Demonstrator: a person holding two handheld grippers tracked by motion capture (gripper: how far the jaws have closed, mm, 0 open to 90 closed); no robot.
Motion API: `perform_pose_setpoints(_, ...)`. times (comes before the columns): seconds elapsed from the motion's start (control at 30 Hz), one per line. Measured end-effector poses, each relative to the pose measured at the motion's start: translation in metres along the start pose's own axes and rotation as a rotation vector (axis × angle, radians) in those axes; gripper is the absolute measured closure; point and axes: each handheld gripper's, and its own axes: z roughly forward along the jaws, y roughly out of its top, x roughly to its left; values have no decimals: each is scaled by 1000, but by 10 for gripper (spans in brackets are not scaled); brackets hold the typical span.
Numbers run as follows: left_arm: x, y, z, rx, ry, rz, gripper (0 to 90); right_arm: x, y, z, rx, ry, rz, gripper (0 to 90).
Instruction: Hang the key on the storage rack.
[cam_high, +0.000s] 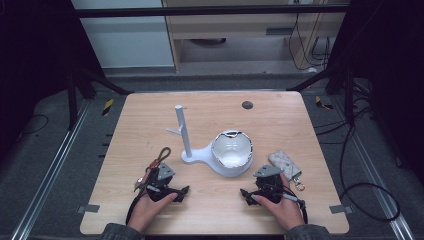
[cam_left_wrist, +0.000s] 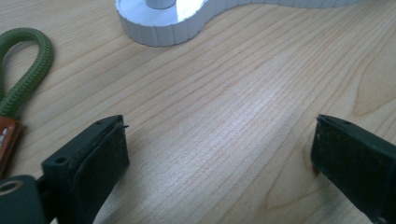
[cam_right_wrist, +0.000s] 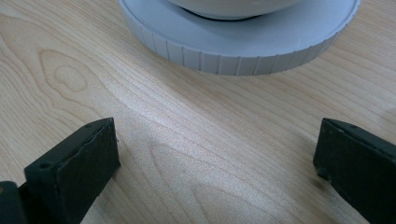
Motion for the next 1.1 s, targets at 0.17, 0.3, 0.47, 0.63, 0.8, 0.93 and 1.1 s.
perform_pose_setpoints(0.17,2,1,-6,-2,-16,-1,52,0,-2,-1,-2,-1,-1,3)
perform_pose_setpoints(0.3,12,7,-29,25,4,13,76,-1,-3,-3,4,0,9,3)
perform_pose_setpoints(0.47,30,14,-47,50,34,35,80,-1,-3,-3,1,1,8,3)
perform_pose_setpoints(0.63,48,19,-57,72,45,3,77,-1,-3,-3,1,0,5,3)
perform_pose_setpoints(0.8,67,25,-62,114,68,-31,82,0,-4,-4,3,0,9,3)
perform_pose_setpoints(0.93,83,33,-62,173,91,-51,111,0,-5,-5,-1,-3,10,3)
perform_pose_setpoints(1.1,97,40,-57,244,89,-75,140,-1,-5,-5,0,-2,7,3)
